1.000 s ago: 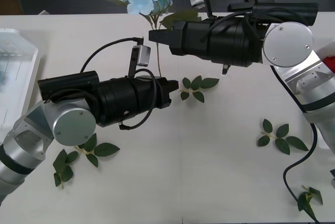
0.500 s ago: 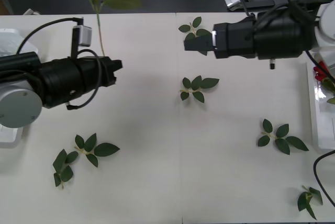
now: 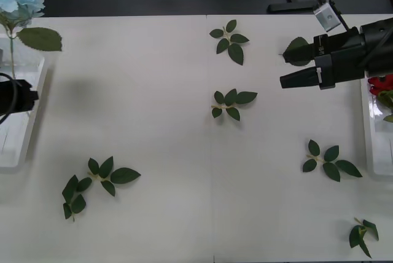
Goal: Place the red flowers into the right box and the blue flowers into the left box. If a person shows an open palm, hand one flower to the person first, then continue sorting.
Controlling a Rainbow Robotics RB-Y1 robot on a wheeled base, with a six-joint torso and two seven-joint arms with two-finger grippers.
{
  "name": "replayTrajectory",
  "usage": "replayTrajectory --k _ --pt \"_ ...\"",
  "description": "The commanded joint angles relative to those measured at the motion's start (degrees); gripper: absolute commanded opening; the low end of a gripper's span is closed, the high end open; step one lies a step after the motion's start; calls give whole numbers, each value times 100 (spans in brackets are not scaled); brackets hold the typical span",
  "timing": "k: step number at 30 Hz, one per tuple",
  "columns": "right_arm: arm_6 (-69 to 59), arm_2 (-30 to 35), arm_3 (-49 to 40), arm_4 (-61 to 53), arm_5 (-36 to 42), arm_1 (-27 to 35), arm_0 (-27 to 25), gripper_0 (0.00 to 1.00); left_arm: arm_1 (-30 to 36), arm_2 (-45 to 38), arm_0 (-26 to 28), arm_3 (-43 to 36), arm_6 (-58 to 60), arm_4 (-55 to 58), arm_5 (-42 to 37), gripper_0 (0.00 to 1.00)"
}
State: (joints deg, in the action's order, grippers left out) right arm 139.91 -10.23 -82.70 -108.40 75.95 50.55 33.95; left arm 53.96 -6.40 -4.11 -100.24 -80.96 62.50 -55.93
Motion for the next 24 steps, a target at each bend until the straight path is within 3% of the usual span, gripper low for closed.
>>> replayTrajectory --k 1,9,15,24 --pt "951 100 -212 -208 16 420 -125 100 633 -898 419 -4 -535 -133 -762 0" --pt "1509 285 -203 -295 -19 561 -169 100 1222 -1592 912 75 -746 -353 -1852 0" --pt "1509 285 -212 -278 -28 570 -231 100 1240 -1522 1043 435 -1291 -1003 -1834 0" --pt "1509 285 -212 -278 -28 570 -231 100 1240 -1328 1043 1358 -1897 -1082 -1254 0"
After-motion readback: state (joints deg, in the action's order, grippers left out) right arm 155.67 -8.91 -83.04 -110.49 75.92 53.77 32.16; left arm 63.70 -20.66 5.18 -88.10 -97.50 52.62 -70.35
